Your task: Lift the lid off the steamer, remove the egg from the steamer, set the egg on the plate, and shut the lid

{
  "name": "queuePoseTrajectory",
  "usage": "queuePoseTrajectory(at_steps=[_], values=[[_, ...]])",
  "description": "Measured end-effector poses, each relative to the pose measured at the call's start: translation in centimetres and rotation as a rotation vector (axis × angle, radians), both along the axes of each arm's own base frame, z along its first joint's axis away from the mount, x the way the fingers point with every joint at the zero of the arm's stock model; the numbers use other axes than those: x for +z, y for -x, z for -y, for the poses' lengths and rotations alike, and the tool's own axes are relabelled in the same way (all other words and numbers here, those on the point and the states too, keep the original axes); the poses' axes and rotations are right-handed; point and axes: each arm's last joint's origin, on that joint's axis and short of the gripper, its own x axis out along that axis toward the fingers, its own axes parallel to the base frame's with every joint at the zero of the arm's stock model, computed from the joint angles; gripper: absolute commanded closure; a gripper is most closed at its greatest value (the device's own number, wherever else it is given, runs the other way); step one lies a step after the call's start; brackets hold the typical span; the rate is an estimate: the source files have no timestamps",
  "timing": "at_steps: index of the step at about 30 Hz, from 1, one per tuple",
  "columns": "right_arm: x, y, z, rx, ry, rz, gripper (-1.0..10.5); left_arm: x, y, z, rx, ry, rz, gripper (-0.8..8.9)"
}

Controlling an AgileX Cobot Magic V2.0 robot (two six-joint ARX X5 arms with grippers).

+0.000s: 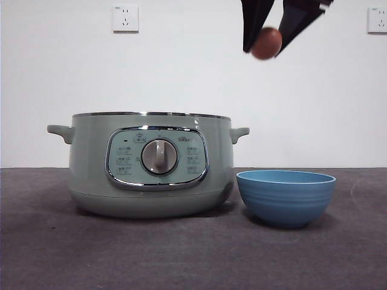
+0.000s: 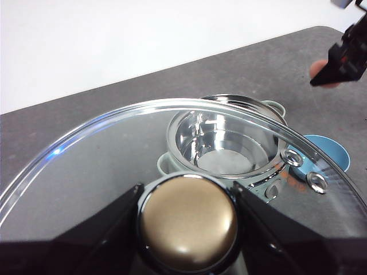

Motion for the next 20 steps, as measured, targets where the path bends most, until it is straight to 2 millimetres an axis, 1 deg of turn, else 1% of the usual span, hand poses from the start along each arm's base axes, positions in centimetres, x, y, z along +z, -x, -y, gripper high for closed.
queuePoseTrajectory(at_steps=[4,8,12,18,20], values=[[-2.4,-0.3,0.3,-0.004,0.01,-0.045,9.6,0.0,0.0,0.0,0.0,0.0,0.0,8.22],[-5.2,-0.3,0.6,-0.011,0.037,-0.096,9.6,0.0,0.0,0.0,0.0,0.0,0.0,8.22],[-7.9,-0.2,0.5,0.013,0.013,-0.129,9.6,0.0,0.0,0.0,0.0,0.001,0.001,8.22],[-11.4,0.1,0.6,0.017,0.009,-0.134,9.6,0.0,0.0,0.0,0.0,0.001,0.001,8.22],[-12.1,0.2,0.7,0.017,0.01,-0.136,9.6,0.0,0.0,0.0,0.0,0.001,0.001,8.22]])
